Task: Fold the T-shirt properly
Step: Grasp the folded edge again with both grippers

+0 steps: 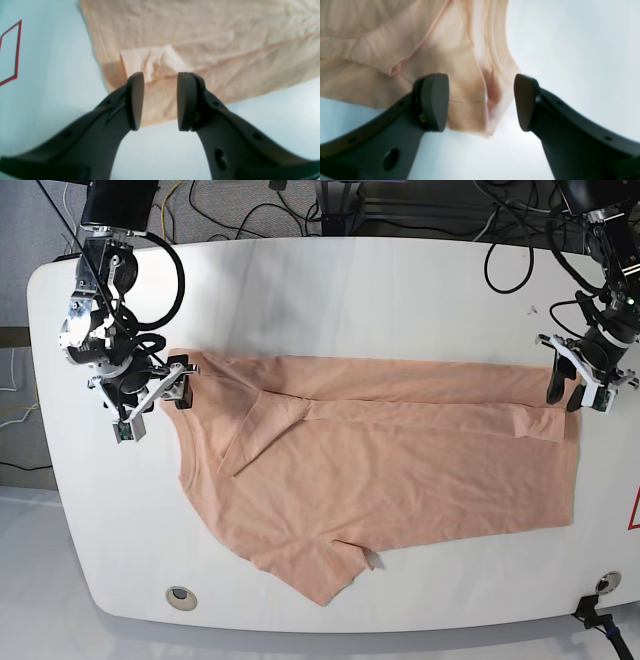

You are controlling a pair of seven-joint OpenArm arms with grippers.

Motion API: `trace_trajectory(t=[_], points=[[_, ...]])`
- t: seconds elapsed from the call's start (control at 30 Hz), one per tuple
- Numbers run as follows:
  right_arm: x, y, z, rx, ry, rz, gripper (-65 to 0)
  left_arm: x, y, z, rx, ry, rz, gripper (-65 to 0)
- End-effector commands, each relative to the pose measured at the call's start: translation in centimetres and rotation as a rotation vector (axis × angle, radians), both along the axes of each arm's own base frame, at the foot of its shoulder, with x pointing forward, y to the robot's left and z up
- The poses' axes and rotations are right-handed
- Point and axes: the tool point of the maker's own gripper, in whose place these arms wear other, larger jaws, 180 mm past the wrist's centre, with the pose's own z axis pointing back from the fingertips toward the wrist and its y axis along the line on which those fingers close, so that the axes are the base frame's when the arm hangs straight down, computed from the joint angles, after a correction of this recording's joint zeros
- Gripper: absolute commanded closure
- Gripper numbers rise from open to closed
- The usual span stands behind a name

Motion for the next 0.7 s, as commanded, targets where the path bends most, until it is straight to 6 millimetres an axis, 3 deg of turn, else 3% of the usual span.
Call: trace_trajectory(t=[0.0, 0.17, 0.47, 0.67], points=[[0.1, -0.9, 0.4, -0.070, -0.030, 0.017, -39.7, 0.6, -0.1, 1.4, 0.011, -0.065, -0.005, -20.9], [-0.8, -2.1, -0.6, -0.186, -0.014, 0.055, -39.7, 0.0, 0.2, 0.4, 0.050, -0.032, 0.004, -20.9], [-2.0, -2.7, -4.1, -0.154, 0.035, 0.051, -39.7, -0.7, 2.2, 0.9, 0.053, -0.046, 0.072, -20.9], [-2.8, -2.4, -6.4, -0.112, 0.092, 0.034, -39.7, -0.8, 2.5, 0.9, 0.056, -0.045, 0.077, -20.9]])
